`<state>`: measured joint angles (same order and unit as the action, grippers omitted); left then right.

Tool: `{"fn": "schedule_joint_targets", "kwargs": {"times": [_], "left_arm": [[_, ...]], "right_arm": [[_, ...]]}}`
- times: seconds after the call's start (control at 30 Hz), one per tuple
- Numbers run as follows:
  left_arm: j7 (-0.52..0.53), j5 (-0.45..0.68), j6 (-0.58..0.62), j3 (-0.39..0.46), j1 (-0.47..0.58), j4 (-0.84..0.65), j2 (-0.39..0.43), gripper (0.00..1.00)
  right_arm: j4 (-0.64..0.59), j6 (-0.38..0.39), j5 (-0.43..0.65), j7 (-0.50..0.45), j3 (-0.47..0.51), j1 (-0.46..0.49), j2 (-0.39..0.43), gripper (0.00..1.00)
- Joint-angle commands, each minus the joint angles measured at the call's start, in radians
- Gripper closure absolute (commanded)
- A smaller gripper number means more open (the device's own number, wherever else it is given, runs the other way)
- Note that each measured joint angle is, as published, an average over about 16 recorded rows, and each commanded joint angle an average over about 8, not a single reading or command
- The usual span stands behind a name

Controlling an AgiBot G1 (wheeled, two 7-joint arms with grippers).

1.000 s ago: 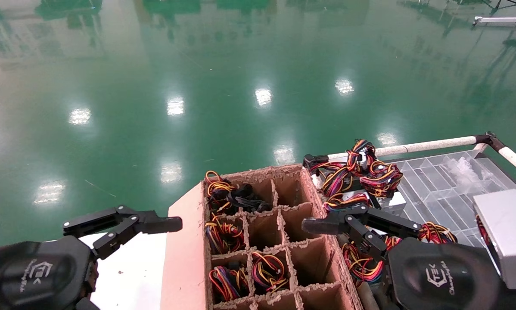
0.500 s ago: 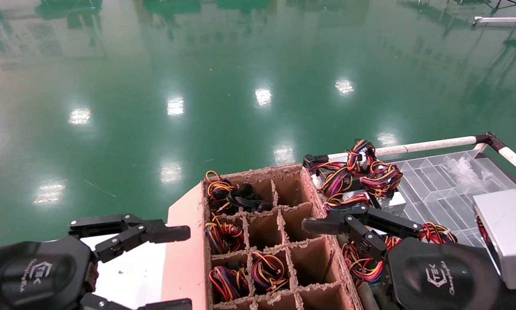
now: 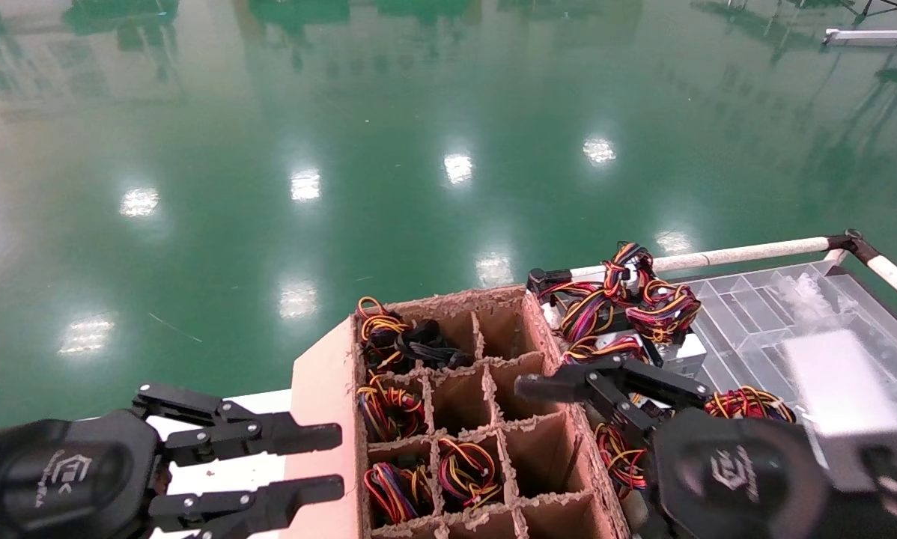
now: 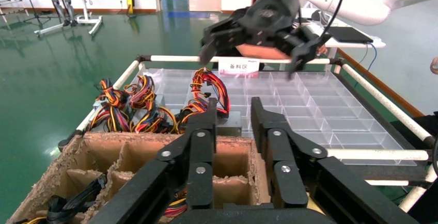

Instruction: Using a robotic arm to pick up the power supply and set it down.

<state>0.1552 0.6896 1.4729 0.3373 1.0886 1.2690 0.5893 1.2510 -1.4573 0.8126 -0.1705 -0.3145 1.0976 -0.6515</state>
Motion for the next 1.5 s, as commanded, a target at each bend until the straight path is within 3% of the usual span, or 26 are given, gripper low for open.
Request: {"fn": "schedule_joint_targets", "kwargs": {"times": [0.03, 0.33, 0.4, 0.6, 0.67, 0.9, 1.17, 1.5], "left_arm": [[0.0, 0.0, 0.0, 0.0, 0.0, 0.0, 0.0, 1.0], [0.0, 0.0, 0.0, 0.0, 0.0, 0.0, 0.0, 1.0], [0.0, 0.0, 0.0, 0.0, 0.0, 0.0, 0.0, 1.0], [0.0, 0.0, 0.0, 0.0, 0.0, 0.0, 0.0, 1.0], [0.0, 0.0, 0.0, 0.0, 0.0, 0.0, 0.0, 0.93], [0.0, 0.0, 0.0, 0.001, 0.0, 0.0, 0.0, 0.56], [0.0, 0.0, 0.0, 0.001, 0.0, 0.0, 0.0, 0.47], [0.0, -0.001, 0.0, 0.001, 0.0, 0.0, 0.0, 0.11]], "right_arm": [[-0.008, 0.012, 0.022, 0.005, -0.008, 0.007, -0.011, 0.0], [-0.082, 0.063, 0.227, 0.005, -0.114, 0.077, -0.106, 0.02], [-0.106, 0.073, 0.272, 0.006, -0.137, 0.097, -0.129, 0.15], [-0.192, 0.079, 0.392, 0.025, -0.202, 0.167, -0.201, 0.88], [-0.223, 0.074, 0.425, 0.036, -0.222, 0.191, -0.225, 1.0], [-0.338, 0.052, 0.49, 0.097, -0.267, 0.251, -0.302, 1.0], [-0.46, 0.036, 0.527, 0.164, -0.291, 0.3, -0.354, 1.0], [-0.577, 0.027, 0.548, 0.234, -0.303, 0.331, -0.39, 1.0]]}}
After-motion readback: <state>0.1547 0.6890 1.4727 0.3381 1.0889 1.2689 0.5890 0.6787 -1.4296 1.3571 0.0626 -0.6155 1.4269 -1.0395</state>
